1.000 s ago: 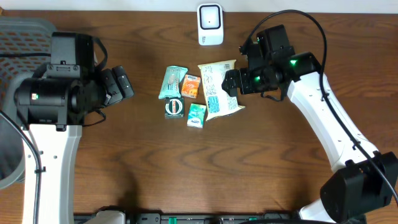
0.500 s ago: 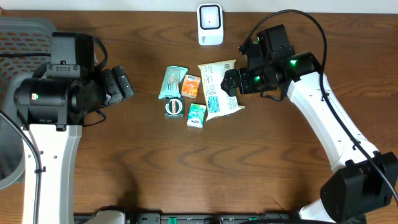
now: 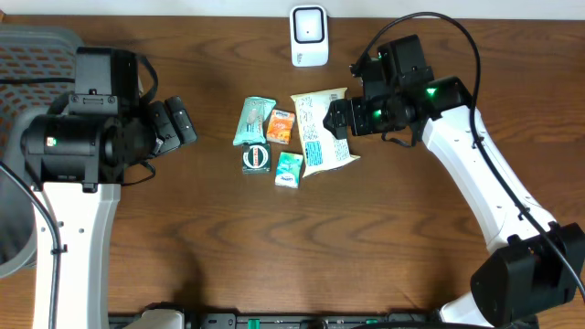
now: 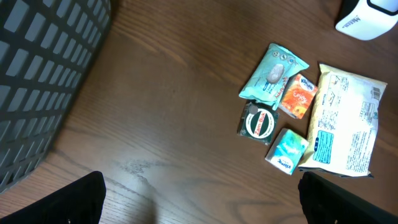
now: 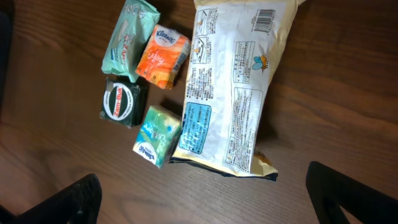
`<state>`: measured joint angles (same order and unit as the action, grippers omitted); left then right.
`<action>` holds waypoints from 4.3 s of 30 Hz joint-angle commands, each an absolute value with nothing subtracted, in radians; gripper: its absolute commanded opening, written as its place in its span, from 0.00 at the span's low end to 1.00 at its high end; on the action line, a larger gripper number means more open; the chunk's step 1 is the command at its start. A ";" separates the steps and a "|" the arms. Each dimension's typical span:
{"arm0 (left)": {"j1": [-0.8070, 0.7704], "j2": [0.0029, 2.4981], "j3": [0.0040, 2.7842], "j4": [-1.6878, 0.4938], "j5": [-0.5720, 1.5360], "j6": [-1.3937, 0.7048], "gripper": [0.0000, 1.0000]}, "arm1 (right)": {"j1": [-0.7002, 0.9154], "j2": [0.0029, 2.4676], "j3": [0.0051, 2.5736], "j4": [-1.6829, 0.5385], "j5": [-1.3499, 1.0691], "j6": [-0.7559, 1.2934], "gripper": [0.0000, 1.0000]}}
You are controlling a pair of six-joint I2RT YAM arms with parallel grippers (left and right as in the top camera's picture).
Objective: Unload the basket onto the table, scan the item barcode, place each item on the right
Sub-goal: 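Lower the right gripper and grasp the top edge of the snack bag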
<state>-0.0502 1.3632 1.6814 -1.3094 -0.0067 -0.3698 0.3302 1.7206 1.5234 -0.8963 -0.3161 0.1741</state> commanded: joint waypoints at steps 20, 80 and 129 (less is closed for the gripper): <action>-0.047 1.359 1.684 -1.313 -0.019 -0.382 0.98 | 0.329 1.719 1.537 -0.893 -0.324 0.160 0.99; -0.047 1.359 1.684 -1.313 -0.019 -0.382 0.98 | 0.341 1.719 1.536 -0.882 -0.324 0.160 0.99; -0.047 1.359 1.684 -1.313 -0.019 -0.382 0.98 | 0.340 1.720 1.536 -0.871 -0.156 0.163 0.99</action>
<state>-0.0502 1.3632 1.6814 -1.3094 -0.0067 -0.3698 0.3313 1.7206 1.5234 -0.8719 -0.1749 0.1741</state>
